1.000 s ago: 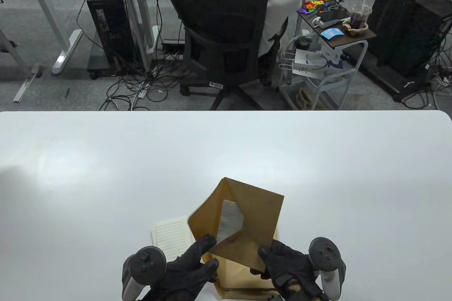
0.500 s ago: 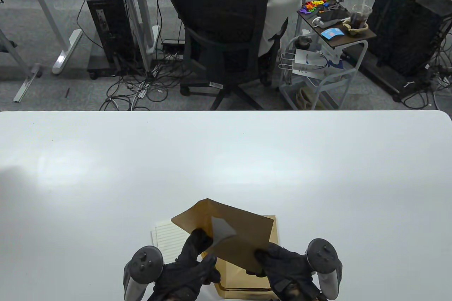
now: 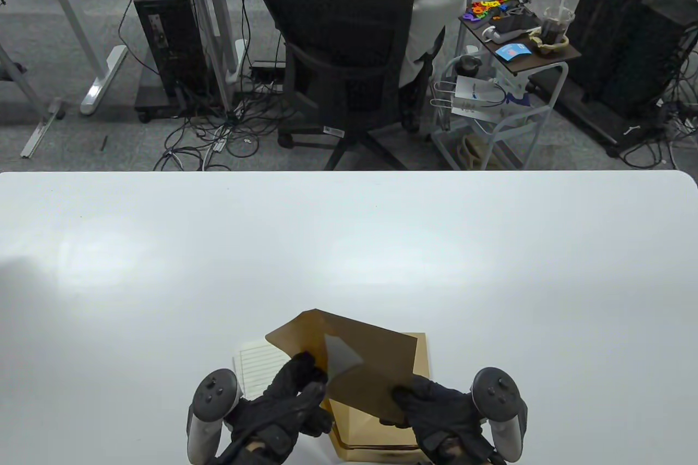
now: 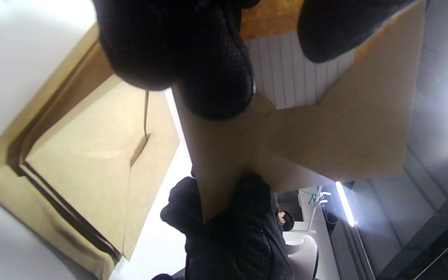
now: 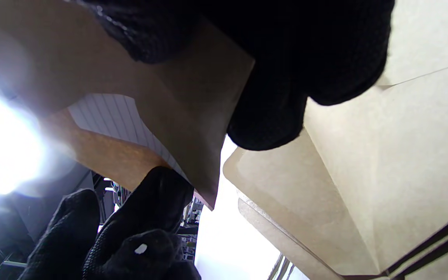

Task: Pull paper from envelopes and stack

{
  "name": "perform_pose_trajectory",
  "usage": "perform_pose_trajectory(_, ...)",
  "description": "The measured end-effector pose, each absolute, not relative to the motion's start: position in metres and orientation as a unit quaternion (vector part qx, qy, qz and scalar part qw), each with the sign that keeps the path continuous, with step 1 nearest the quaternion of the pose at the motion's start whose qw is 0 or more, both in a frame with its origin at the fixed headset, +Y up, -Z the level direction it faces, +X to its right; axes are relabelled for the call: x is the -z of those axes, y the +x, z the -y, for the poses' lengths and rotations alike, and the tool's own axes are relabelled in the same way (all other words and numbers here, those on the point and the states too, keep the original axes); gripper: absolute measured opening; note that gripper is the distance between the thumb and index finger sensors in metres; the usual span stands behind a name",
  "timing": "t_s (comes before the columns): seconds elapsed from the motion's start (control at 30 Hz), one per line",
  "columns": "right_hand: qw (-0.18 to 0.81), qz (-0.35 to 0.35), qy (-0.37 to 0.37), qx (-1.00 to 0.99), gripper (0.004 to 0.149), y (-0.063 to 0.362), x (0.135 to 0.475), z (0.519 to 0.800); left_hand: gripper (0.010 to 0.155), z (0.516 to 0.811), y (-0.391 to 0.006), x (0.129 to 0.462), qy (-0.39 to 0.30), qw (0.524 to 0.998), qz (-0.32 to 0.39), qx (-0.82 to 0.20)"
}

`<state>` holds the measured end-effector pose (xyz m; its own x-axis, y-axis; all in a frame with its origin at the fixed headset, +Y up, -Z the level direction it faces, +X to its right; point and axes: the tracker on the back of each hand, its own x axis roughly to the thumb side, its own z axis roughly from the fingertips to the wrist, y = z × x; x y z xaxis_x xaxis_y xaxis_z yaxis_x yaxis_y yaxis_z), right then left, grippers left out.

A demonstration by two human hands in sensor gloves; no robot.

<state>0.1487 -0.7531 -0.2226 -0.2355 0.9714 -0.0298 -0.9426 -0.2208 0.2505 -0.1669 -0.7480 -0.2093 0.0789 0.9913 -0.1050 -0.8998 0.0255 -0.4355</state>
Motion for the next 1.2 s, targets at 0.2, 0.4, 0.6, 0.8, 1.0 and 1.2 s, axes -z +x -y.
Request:
perform_pose_trajectory(0.2,0.6,-0.114,0.086,-0.787,0.045,0.142,0.221,0.754,0.076,0.755,-0.157,0.211,-0.269,0.671,0.127,-0.679)
perform_pose_trajectory(0.4,0.604,-0.1,0.071,-0.787,0.044,0.144,0.221,0.753,0.065,0.746,-0.162,0.206,-0.181,0.736,0.13,-0.64)
perform_pose_trajectory(0.6,0.642,-0.123,0.069,-0.753,0.044,0.148,0.224,0.756,0.078,0.726,-0.166,0.198,-0.11,0.791,0.133,-0.587)
perform_pose_trajectory(0.8,0.66,-0.143,0.082,-0.733,0.042,0.145,0.225,0.758,0.082,0.729,-0.157,0.194,-0.101,0.814,0.16,-0.549)
perform_pose_trajectory(1.0,0.666,-0.157,0.074,-0.726,0.042,0.146,0.226,0.76,0.082,0.735,-0.16,0.2,-0.126,0.783,0.157,-0.589)
perform_pose_trajectory(1.2,0.662,-0.159,0.074,-0.729,0.043,0.145,0.226,0.76,0.08,0.745,-0.168,0.208,-0.169,0.737,0.123,-0.643)
